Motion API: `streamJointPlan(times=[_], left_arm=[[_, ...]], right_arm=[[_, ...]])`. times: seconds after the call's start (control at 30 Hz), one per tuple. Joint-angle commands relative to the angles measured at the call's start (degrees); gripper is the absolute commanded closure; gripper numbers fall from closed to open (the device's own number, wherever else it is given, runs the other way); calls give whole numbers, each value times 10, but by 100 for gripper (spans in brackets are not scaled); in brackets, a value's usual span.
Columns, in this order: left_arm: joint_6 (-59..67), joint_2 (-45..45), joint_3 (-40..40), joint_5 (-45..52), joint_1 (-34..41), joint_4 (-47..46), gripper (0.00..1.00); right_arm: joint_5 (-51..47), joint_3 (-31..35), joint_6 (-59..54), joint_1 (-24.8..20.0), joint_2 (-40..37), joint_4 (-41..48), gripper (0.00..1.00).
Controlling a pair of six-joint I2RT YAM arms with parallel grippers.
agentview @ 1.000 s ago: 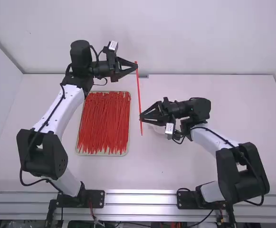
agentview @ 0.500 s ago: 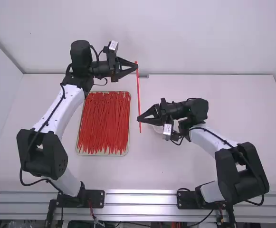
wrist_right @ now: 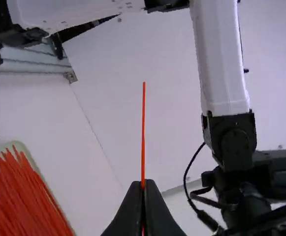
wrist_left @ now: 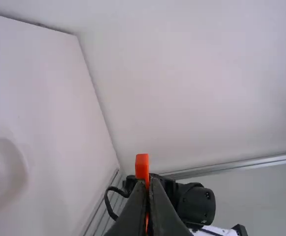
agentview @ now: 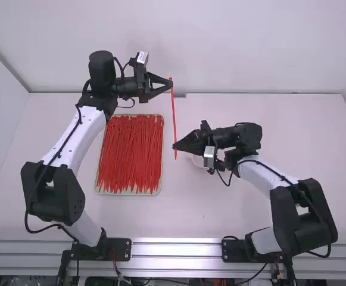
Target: Fasten the cable tie
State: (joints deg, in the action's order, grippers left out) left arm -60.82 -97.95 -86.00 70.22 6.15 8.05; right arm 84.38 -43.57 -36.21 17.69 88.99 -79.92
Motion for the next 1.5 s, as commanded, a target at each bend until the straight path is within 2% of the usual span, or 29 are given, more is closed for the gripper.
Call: streamJointPlan(times=[0.0, 0.13, 0.23, 0.37, 0.53, 0.6, 0.73, 0.9, 1.03, 1.2, 1.33, 1.47], left_arm=[[13, 2, -10, 7, 2, 2, 98], [13, 2, -9, 9, 2, 2, 98], [13, 2, -9, 9, 2, 3, 98], [23, 2, -9, 9, 0, 3, 98], [40, 2, -8, 9, 0, 3, 98], [48, 2, -8, 12, -1, 3, 98], [89, 2, -8, 13, 0, 3, 98], [151, 2, -8, 13, 0, 4, 98], [175, 2, -8, 13, 0, 12, 98], [257, 2, -8, 50, -1, 59, 98], [341, 2, -8, 79, 0, 114, 98], [400, 2, -8, 84, 0, 155, 98]], right_arm=[[-4, 10, 83, -11, -1, -2, 100], [-20, 12, 146, -22, -1, -7, 100], [-26, 12, 151, -24, -1, -6, 100], [-54, 12, 186, -7, -1, -6, 100], [31, 12, 107, 0, -1, -2, 100], [48, 12, 116, 0, -1, -2, 100], [23, 6, 218, 0, -1, -22, 100], [-62, -22, 400, 10, -2, -66, 100], [-103, -40, 483, 16, -2, -97, 100], [-144, -70, 620, 15, -2, -124, 100], [-179, -90, 733, 15, -2, -91, 100], [-183, -105, 798, 15, -2, -51, 100]])
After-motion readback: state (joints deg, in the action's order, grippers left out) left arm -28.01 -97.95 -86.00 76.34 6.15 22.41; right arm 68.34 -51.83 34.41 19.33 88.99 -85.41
